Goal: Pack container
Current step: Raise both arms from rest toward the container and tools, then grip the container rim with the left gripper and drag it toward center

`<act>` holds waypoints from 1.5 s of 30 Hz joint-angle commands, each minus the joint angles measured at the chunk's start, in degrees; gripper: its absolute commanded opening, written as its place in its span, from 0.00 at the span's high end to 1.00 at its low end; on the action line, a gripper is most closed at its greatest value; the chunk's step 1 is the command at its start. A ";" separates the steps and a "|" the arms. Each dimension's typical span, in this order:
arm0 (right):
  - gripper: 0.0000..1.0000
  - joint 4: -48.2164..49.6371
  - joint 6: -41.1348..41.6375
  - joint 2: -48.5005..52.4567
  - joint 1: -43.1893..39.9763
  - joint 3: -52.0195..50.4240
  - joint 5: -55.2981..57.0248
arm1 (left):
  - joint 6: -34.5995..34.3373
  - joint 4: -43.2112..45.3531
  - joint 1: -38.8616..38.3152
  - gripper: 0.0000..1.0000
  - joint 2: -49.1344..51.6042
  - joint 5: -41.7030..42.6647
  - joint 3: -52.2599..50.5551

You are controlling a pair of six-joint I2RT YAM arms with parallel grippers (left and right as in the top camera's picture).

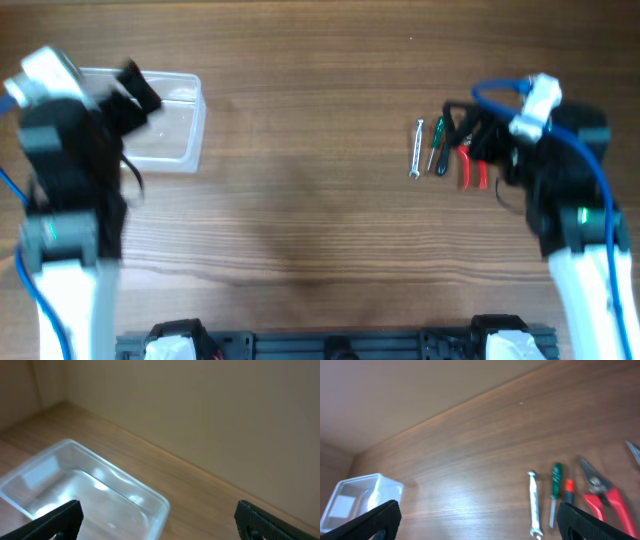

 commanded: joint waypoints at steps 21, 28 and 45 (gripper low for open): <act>0.00 -13.46 9.55 17.86 -0.13 10.58 -7.08 | 41.24 12.07 27.98 0.00 47.15 6.29 16.55; 0.00 -21.18 7.96 17.86 -0.13 10.58 -5.29 | 49.18 13.31 28.13 0.12 54.01 9.01 16.55; 0.00 -24.00 8.13 17.86 -0.13 10.58 -2.99 | 48.52 10.54 28.06 0.92 60.00 13.92 16.55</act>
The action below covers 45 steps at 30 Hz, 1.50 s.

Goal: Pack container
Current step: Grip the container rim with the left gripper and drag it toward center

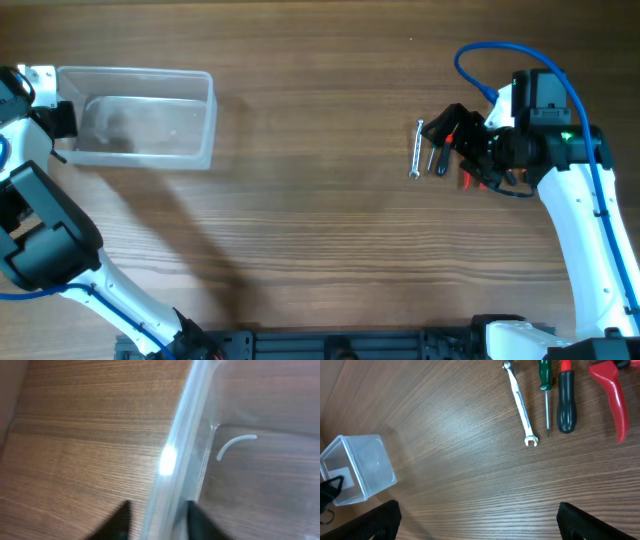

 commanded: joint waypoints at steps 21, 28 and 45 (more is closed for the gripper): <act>0.00 21.73 -0.28 2.25 -0.13 0.90 20.17 | -31.04 -32.28 -37.40 0.96 -25.77 3.10 0.11; 0.00 22.10 -0.39 3.80 -0.13 0.90 23.82 | -44.52 -37.44 -48.48 0.96 -22.12 -7.45 -0.09; 0.00 22.86 -1.92 5.88 -0.13 0.90 24.44 | -41.62 -28.37 -46.64 0.96 -14.56 -10.71 -14.12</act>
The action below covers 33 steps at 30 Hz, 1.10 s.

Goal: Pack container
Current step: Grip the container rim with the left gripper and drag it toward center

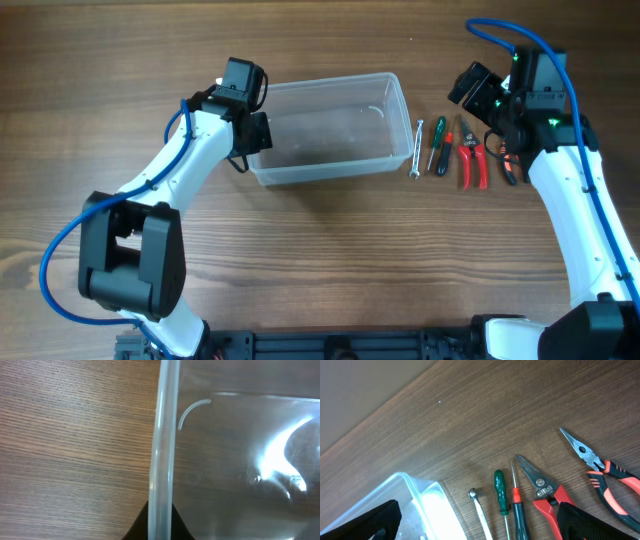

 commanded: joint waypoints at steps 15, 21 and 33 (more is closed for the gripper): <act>0.00 1.57 -0.76 0.74 -0.13 0.90 3.82 | 21.07 -5.42 11.37 0.93 1.84 7.48 -1.86; 0.00 1.77 -0.79 0.74 -0.13 0.90 3.82 | 21.11 -7.45 10.97 0.00 1.84 8.96 -1.86; 0.00 -5.16 -6.56 0.74 -3.04 0.90 2.71 | 21.09 -11.52 12.94 0.00 -9.38 5.97 10.36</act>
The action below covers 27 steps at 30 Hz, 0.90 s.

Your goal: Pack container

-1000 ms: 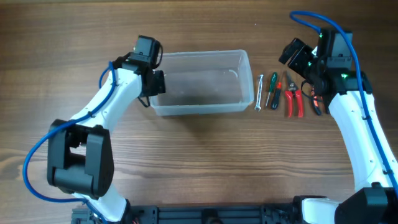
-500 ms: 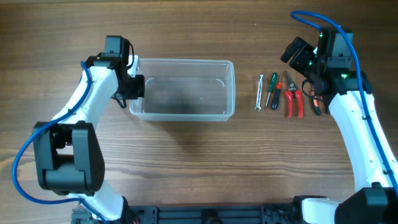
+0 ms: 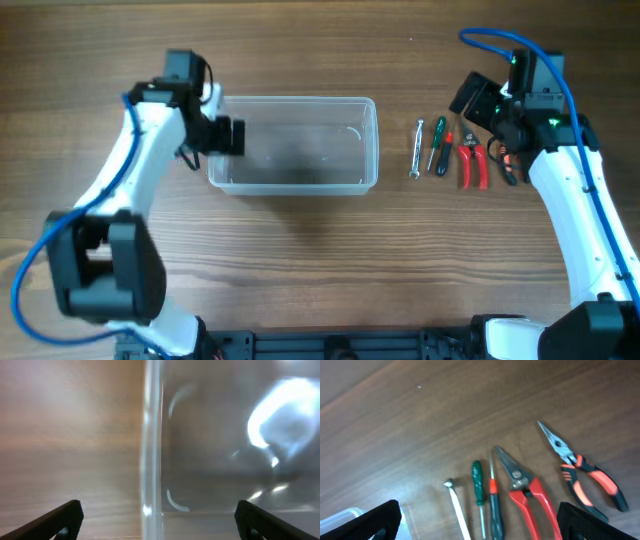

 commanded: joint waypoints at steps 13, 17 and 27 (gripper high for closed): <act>0.07 -4.98 -32.59 8.74 -29.70 0.90 -4.11 | 0.04 9.07 21.62 0.00 -13.66 -21.18 10.01; 0.18 -9.38 -34.32 15.15 -28.55 0.90 -7.17 | 0.04 8.98 25.07 0.00 -13.68 -21.18 10.01; 0.26 -8.04 -41.79 21.14 -19.21 0.90 -6.67 | 0.04 8.68 25.44 0.00 -13.68 -21.18 10.01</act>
